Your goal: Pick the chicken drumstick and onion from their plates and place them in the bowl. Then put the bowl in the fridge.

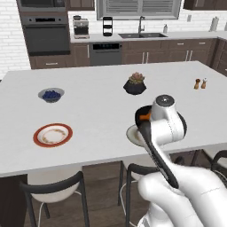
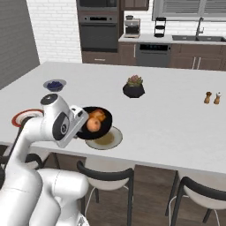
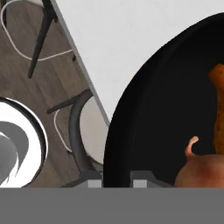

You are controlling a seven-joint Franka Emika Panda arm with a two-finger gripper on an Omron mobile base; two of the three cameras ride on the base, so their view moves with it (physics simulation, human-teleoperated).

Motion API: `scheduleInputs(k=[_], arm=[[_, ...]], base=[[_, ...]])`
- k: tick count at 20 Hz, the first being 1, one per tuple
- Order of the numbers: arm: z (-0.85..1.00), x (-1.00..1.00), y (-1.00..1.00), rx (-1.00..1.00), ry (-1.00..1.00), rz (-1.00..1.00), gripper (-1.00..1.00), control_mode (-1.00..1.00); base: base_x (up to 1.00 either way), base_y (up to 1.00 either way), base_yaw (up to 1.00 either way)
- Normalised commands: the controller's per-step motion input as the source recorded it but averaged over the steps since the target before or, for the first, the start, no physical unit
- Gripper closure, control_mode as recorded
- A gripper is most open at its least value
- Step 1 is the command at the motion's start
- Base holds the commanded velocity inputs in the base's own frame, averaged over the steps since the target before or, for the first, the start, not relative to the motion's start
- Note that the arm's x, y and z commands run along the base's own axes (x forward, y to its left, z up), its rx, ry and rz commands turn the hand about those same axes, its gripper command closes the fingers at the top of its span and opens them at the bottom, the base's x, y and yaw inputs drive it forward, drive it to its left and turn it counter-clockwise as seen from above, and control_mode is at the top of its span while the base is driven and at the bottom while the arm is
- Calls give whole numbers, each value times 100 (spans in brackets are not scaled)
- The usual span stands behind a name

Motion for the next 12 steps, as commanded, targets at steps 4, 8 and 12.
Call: scheduleInputs(k=[4, 8, 12], arm=[[36, -74, 44, 0, -3, 20, 100, -100], [10, -47, 38, 0, 5, 8, 100, -100], [0, 0, 2, 0, 1, 0, 100, -100]], base=[[0, 0, 0], [0, 0, 0], [0, 0, 0]])
